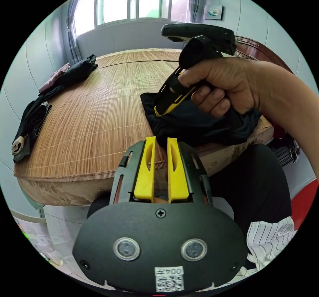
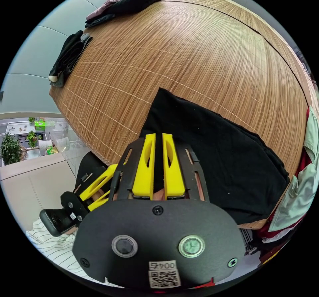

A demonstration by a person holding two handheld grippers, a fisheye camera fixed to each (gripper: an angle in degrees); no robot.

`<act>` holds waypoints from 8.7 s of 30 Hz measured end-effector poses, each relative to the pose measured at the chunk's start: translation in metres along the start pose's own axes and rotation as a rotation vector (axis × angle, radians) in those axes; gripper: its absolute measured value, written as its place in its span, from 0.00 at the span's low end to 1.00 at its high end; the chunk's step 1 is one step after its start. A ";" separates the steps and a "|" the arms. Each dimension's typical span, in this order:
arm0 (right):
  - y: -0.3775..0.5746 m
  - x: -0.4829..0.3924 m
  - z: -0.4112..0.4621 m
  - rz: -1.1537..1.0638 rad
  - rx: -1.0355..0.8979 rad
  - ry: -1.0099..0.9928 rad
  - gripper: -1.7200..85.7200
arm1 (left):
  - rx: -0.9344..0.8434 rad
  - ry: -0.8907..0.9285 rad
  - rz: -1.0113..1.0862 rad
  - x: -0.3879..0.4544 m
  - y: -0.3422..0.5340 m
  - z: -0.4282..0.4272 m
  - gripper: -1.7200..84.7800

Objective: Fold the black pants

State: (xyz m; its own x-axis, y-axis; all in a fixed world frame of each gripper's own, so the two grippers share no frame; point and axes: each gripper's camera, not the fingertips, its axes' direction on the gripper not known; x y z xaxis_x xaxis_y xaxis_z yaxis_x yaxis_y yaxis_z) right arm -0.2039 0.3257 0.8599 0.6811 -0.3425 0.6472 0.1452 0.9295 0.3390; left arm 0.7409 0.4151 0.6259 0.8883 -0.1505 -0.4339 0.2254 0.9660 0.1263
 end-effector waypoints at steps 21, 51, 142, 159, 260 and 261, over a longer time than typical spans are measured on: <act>-0.014 -0.024 0.017 0.004 0.001 0.006 0.07 | 0.002 -0.062 0.004 0.024 0.035 -0.030 0.03; 0.063 -0.077 -0.085 -0.029 0.086 -0.025 0.07 | 0.027 0.142 -0.179 -0.069 -0.004 0.009 0.04; 0.478 0.080 -0.372 0.454 0.704 -0.402 0.01 | 0.096 0.673 -0.717 -0.351 0.023 0.230 0.06; 0.403 0.107 -0.301 0.470 0.601 -0.401 0.01 | 0.003 0.581 -0.856 -0.280 -0.069 0.372 0.02; 0.227 0.219 -0.230 0.312 0.502 -0.253 0.01 | -0.082 0.288 -0.260 -0.206 -0.143 0.298 0.02; 0.231 0.230 -0.232 0.329 0.512 -0.271 0.01 | -0.086 0.291 -0.271 -0.207 -0.146 0.299 0.02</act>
State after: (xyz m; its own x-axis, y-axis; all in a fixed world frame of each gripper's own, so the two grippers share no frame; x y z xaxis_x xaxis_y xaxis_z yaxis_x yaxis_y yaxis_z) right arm 0.1533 0.4929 0.9284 0.4174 -0.1369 0.8984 -0.4440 0.8318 0.3330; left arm 0.6434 0.2429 0.9639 0.6483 -0.3481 -0.6771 0.3903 0.9156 -0.0969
